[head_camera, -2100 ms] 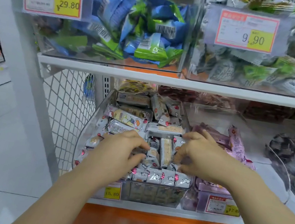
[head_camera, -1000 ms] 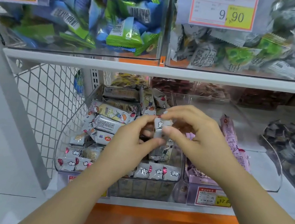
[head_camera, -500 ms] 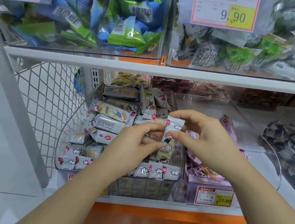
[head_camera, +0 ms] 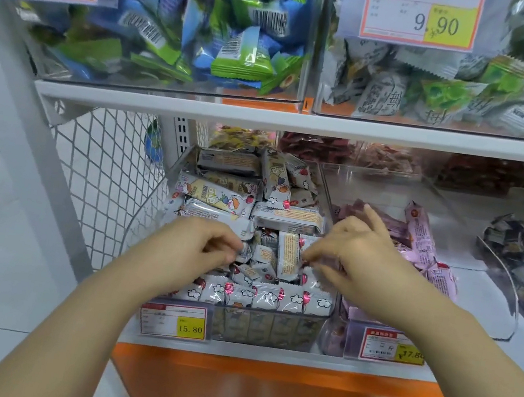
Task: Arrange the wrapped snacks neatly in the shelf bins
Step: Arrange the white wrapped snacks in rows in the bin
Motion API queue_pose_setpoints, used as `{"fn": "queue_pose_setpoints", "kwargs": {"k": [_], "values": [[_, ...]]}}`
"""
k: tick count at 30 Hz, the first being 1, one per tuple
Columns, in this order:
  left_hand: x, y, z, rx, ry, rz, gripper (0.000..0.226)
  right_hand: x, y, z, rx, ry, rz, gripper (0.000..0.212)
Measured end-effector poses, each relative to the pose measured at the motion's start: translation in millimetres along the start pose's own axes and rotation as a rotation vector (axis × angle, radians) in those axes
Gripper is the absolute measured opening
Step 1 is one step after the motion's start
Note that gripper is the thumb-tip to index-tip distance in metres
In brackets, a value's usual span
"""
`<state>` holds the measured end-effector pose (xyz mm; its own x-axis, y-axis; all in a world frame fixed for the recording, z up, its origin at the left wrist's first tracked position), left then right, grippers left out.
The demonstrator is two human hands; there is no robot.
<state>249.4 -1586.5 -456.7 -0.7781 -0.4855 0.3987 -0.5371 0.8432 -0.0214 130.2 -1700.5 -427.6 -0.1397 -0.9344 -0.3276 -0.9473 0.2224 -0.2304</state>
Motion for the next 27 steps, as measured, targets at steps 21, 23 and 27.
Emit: {"fn": "queue_pose_setpoints", "kwargs": {"k": [21, 23, 27], "values": [[24, -18, -10, 0.244, -0.047, -0.017, 0.008, 14, 5, -8, 0.110, -0.198, -0.057, 0.018], [29, -18, -6, 0.237, -0.031, -0.012, 0.008, 14, 5, -7, 0.102, -0.212, -0.054, 0.019], [31, -16, -6, 0.211, -0.003, -0.004, 0.011, 16, 5, -6, 0.091, -0.232, -0.037, 0.020]]}}
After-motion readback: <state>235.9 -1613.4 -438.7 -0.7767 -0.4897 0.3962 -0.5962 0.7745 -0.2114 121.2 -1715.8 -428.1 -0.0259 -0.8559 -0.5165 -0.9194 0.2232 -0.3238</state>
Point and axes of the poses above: each hand's wrist, its own y-axis away from the middle knuckle, its own z-axis out of the palm, x = y × z, the point moved 10 cm from there along -y, towards the middle knuckle, and after that the axes turned 14 degrees about -y, right-handed, at the moved point
